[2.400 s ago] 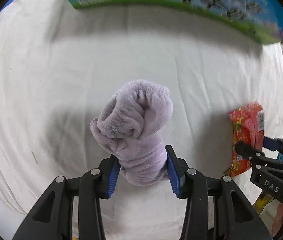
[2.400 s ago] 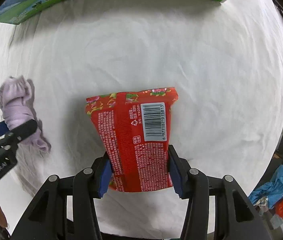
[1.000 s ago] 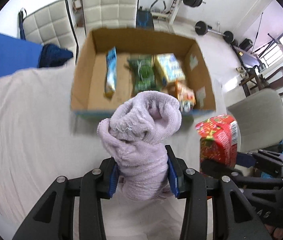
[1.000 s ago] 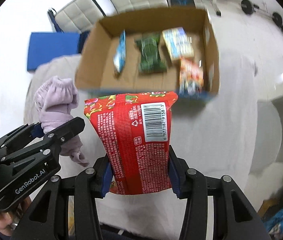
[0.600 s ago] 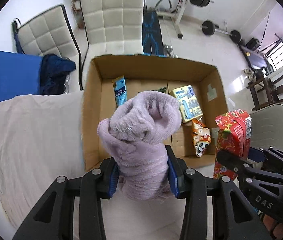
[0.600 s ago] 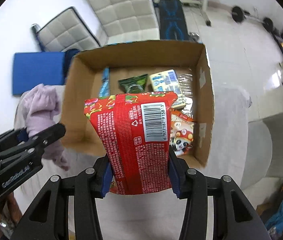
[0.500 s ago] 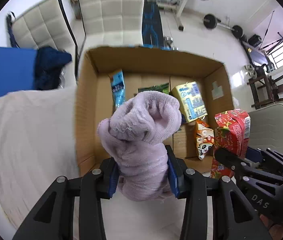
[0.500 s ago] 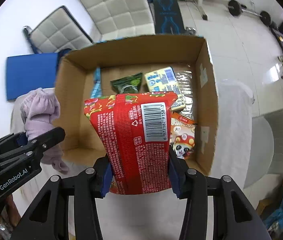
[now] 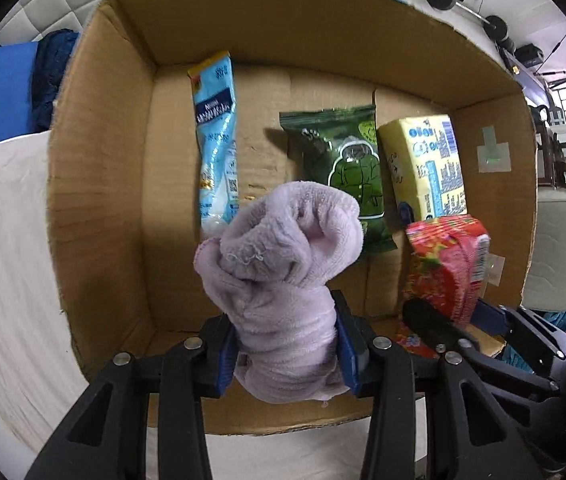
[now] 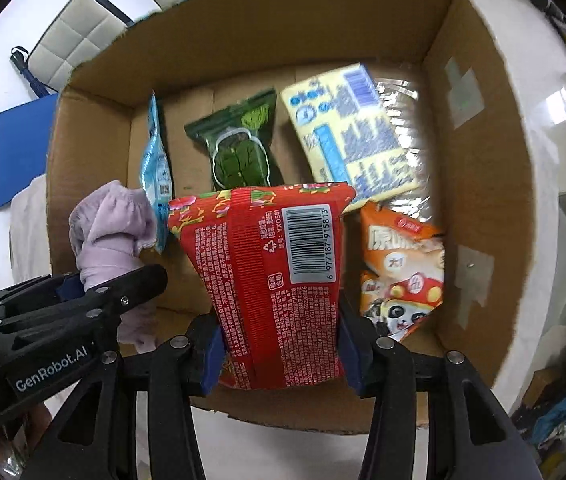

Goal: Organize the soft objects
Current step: 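Lower the sock and red bag into the box and open both grippers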

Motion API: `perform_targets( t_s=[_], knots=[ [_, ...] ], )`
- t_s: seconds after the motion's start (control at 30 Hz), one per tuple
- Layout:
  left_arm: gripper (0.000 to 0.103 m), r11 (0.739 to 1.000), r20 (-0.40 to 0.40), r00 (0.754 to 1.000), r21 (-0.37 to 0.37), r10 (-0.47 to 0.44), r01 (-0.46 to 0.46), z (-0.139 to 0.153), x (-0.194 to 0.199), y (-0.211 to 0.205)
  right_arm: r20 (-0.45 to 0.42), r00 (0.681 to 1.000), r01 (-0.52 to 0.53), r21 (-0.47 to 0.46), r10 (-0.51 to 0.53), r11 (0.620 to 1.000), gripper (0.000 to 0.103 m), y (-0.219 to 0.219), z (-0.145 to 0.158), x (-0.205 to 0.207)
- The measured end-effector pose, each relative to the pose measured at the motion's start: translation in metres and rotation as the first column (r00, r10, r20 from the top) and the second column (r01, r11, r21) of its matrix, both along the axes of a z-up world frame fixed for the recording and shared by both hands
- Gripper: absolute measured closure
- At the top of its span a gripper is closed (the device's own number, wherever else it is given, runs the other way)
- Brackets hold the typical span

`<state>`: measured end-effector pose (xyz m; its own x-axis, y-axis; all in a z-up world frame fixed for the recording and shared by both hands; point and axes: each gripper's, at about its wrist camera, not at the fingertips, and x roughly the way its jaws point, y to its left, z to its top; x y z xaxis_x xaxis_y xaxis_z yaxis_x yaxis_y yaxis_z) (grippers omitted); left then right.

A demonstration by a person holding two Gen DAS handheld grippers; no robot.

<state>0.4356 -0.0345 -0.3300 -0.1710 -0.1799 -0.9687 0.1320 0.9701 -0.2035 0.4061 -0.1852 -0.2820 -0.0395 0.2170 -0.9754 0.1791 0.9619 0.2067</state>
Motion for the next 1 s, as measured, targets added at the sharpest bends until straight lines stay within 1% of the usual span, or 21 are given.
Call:
perform_targets(
  t_s=[0.17,0.23,0.3,0.33,0.43,0.53,0.57,0.6,0.67,0.73,0.8,0.87,0.93,1.0],
  knots=[
    [0.063,1.0,-0.028,1.0,0.01,-0.004,0.005,-0.004,-0.003,-0.002,-0.025,1.0,-0.014,-0.01,0.014,1.0,0.051,0.0,-0.009,-0.001],
    [0.063,1.0,-0.029,0.999,0.018,-0.016,0.017,-0.003,-0.004,-0.003,-0.024,0.999,-0.03,-0.027,0.029,0.999,0.048,0.001,-0.007,-0.002],
    [0.062,0.999,-0.022,1.0,0.028,-0.02,0.02,-0.001,-0.005,-0.004,-0.016,0.999,-0.035,-0.042,0.035,0.999,0.043,0.001,-0.005,-0.002],
    [0.062,0.999,-0.017,1.0,0.032,-0.019,0.019,0.0,-0.005,-0.005,-0.012,0.999,-0.036,-0.042,0.036,0.998,0.043,0.001,-0.003,-0.002],
    [0.052,0.999,-0.005,1.0,0.032,-0.015,0.015,0.006,-0.008,-0.003,-0.007,0.999,-0.039,-0.048,0.039,0.998,0.043,-0.001,0.002,-0.004],
    [0.051,1.0,0.012,1.0,0.029,-0.004,0.004,0.014,-0.01,0.001,-0.001,0.999,-0.053,-0.071,0.054,0.996,0.043,-0.001,0.007,-0.008],
    [0.046,1.0,0.02,1.0,0.028,0.0,0.0,0.017,-0.011,0.002,0.0,0.998,-0.055,-0.078,0.055,0.995,0.043,-0.002,0.008,-0.008],
    [0.036,1.0,0.029,1.0,0.027,0.003,-0.003,0.02,-0.012,0.004,0.003,0.998,-0.056,-0.088,0.056,0.995,0.043,-0.003,0.009,-0.01],
    [0.032,0.999,0.067,0.998,0.031,0.015,-0.017,0.029,-0.016,0.007,0.006,0.998,-0.064,-0.113,0.065,0.992,0.042,-0.005,0.011,-0.013],
    [0.023,0.998,0.1,0.995,0.048,0.026,-0.031,0.036,-0.019,0.011,0.011,0.998,-0.063,-0.134,0.065,0.989,0.038,-0.007,0.013,-0.016],
    [0.012,0.998,0.125,0.991,0.047,0.041,-0.048,0.041,-0.02,0.019,0.016,0.998,-0.058,-0.142,0.061,0.988,0.031,-0.01,0.016,-0.021],
    [0.008,0.997,0.147,0.988,0.051,0.054,-0.062,0.045,-0.024,0.025,0.018,0.998,-0.053,-0.151,0.056,0.987,0.031,-0.013,0.016,-0.022],
    [0.008,0.996,0.16,0.985,0.058,0.059,-0.069,0.046,-0.026,0.028,0.018,0.998,-0.053,-0.165,0.057,0.985,0.025,-0.013,0.017,-0.023],
    [0.008,0.995,0.181,0.982,0.068,0.054,-0.067,0.049,-0.029,0.028,0.017,0.998,-0.052,-0.176,0.055,0.983,0.005,-0.014,0.018,-0.025]
  ],
)
